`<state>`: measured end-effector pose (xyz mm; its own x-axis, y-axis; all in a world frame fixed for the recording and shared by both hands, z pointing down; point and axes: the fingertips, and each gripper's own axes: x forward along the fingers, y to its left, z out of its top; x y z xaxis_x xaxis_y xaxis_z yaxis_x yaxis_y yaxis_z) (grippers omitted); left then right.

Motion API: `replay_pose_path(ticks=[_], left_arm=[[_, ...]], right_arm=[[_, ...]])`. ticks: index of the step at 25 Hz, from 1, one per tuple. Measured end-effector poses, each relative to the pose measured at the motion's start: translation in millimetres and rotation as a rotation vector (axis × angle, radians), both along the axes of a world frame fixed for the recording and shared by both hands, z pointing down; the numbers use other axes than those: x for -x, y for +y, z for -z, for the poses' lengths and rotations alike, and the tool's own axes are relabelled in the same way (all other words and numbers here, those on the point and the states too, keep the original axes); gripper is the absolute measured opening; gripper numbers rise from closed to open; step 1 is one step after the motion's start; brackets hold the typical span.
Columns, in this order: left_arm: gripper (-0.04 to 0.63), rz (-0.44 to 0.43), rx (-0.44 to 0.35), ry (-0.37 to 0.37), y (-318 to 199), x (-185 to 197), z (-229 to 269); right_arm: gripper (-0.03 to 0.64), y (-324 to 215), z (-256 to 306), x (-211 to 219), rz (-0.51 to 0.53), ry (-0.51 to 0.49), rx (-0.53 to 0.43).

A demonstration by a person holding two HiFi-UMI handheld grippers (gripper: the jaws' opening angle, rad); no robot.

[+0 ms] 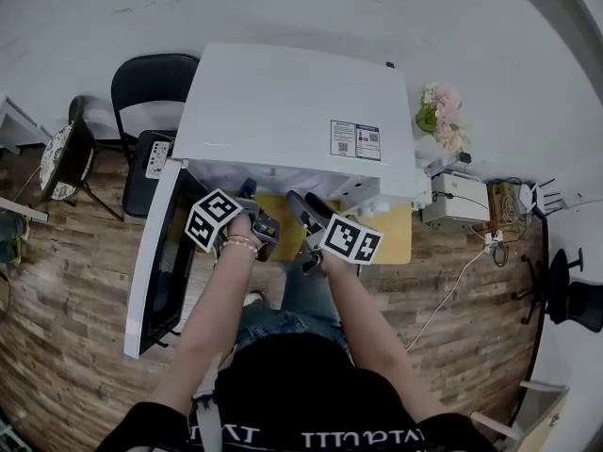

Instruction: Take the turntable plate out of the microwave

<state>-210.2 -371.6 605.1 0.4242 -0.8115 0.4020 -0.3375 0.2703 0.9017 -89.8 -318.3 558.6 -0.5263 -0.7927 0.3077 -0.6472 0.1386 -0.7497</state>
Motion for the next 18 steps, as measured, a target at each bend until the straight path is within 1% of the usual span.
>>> replay_pose_path(ticks=[6,9,11,12,16,17,18], left_arm=[[0.026,-0.006,-0.015,0.009,2.6,2.7,5.2],[0.026,-0.014,-0.013,0.018,4.5,0.7,6.8],[0.026,-0.017,-0.008,0.024,4.4,0.2,6.5],[0.026,-0.02,-0.008,0.024,4.0,-0.1,6.5],[0.026,-0.037,-0.011,0.032,3.6,-0.7,7.0],[0.026,-0.043,-0.015,0.034,3.5,-0.9,7.7],[0.026,-0.051,-0.02,0.034,3.5,-1.4,8.4]], right_arm=[[0.295,-20.3,-20.2,9.9,-0.106,-0.255,0.109],[0.284,-28.6,-22.9,11.6,-0.174,-0.368,0.123],[0.246,-35.3,-22.8,9.9,-0.219,-0.432,0.121],[0.222,-38.5,-22.6,9.5,-0.231,-0.443,0.117],[0.194,-46.0,-26.5,12.5,-0.236,-0.422,0.133],[0.169,-46.6,-29.4,11.6,-0.25,-0.426,0.145],[0.124,-46.5,-32.5,9.8,-0.27,-0.434,0.156]])
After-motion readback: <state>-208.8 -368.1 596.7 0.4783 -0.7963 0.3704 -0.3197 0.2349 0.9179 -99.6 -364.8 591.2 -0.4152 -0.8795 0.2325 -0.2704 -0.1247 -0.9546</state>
